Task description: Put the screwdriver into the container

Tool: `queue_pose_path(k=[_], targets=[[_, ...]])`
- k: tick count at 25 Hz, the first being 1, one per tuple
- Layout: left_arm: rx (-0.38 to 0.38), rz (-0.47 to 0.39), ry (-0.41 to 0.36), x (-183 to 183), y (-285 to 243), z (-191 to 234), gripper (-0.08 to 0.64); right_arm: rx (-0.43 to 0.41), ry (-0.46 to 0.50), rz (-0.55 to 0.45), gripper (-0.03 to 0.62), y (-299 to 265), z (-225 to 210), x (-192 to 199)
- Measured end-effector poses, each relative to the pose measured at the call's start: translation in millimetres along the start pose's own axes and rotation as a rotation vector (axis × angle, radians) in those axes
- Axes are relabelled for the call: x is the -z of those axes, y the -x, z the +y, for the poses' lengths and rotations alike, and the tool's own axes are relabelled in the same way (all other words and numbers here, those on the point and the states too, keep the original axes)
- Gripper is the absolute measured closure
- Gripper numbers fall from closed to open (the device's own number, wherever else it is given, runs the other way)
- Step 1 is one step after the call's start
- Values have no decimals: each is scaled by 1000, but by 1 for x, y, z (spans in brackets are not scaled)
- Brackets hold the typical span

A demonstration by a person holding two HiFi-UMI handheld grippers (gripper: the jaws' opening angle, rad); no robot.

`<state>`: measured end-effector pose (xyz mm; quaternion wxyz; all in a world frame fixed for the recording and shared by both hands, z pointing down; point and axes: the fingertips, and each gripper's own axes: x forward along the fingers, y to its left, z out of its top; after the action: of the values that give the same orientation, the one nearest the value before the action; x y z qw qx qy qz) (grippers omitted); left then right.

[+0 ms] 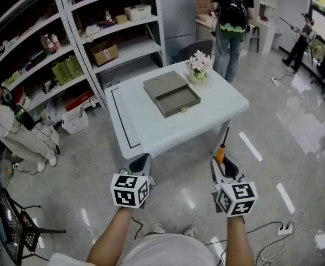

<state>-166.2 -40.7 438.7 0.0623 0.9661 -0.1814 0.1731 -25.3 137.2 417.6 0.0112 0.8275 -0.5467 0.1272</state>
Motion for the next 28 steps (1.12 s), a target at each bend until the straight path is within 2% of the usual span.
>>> queue_pose_path(k=[16, 23, 28], targets=[[-8, 2, -8, -3, -28, -57, 555, -89, 18, 2, 470, 4, -34, 2], [-18, 1, 0, -9, -58, -51, 555, -107, 7, 29, 470, -23, -51, 10], [-16, 7, 11, -14, -98, -35, 555, -115, 16, 43, 471, -61, -64, 8]])
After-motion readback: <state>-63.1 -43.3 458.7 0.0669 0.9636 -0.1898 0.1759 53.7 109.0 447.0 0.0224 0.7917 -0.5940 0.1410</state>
